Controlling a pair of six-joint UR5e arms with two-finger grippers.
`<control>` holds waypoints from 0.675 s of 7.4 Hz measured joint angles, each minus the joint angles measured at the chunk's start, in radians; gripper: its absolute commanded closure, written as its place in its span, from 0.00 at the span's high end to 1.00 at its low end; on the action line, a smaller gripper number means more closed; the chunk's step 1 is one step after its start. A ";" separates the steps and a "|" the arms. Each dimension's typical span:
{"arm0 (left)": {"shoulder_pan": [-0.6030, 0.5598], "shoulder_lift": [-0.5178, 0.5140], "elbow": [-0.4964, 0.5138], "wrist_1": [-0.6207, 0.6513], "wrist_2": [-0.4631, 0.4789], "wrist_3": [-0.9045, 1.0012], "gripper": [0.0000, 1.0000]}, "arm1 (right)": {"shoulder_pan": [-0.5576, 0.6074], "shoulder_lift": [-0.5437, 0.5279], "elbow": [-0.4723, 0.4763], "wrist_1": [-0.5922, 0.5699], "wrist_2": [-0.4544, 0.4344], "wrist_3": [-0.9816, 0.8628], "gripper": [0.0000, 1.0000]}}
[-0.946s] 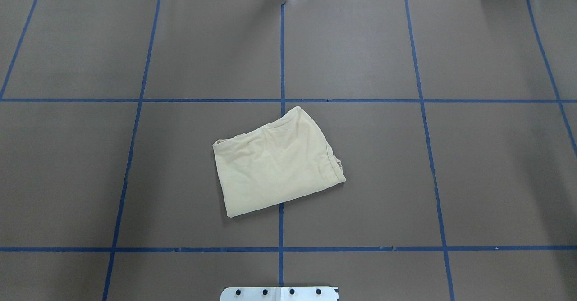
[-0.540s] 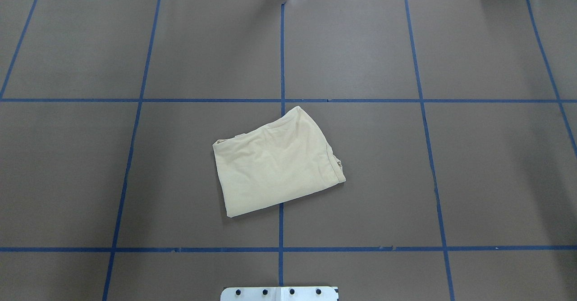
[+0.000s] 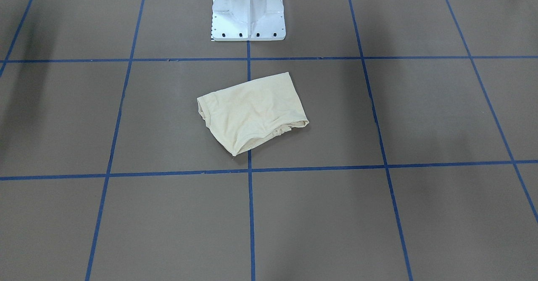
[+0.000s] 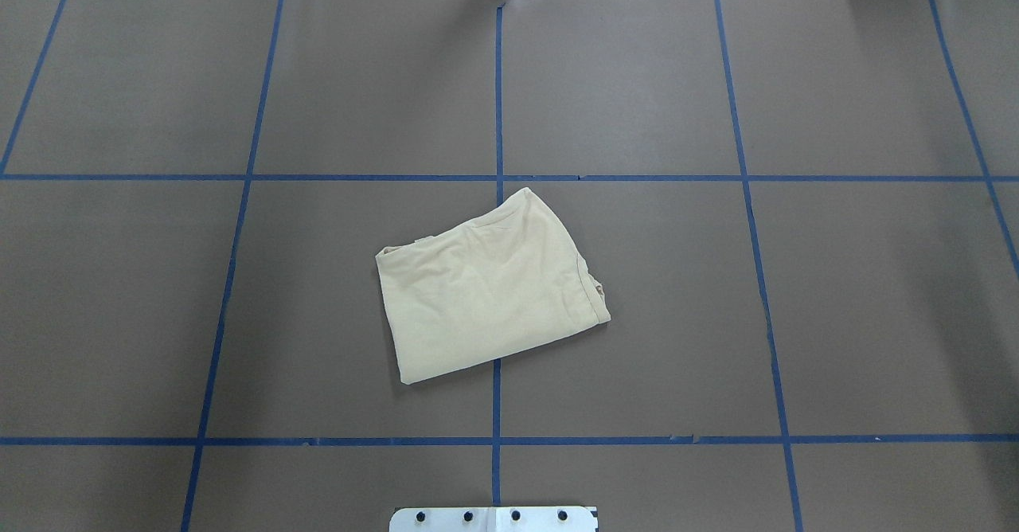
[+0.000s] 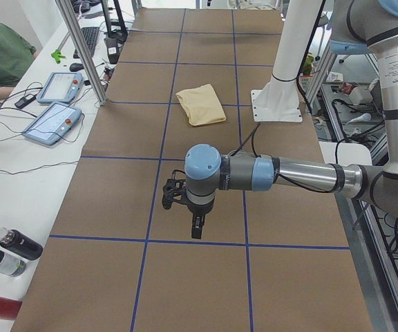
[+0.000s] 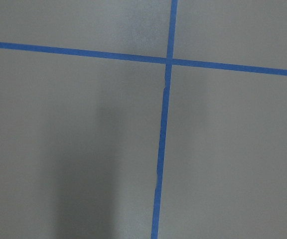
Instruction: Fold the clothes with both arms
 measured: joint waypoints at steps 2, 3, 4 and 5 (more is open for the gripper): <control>0.000 0.000 0.000 -0.002 0.000 0.002 1.00 | 0.000 0.000 0.000 0.000 0.001 0.000 1.00; 0.000 0.000 0.000 -0.006 -0.001 0.003 1.00 | 0.000 0.000 0.000 0.000 0.005 0.000 1.00; 0.000 0.000 0.000 -0.009 -0.001 0.003 1.00 | 0.000 0.000 0.000 0.000 0.011 0.000 1.00; 0.000 0.000 -0.001 -0.010 -0.001 0.003 1.00 | 0.000 0.000 0.000 0.000 0.014 0.000 1.00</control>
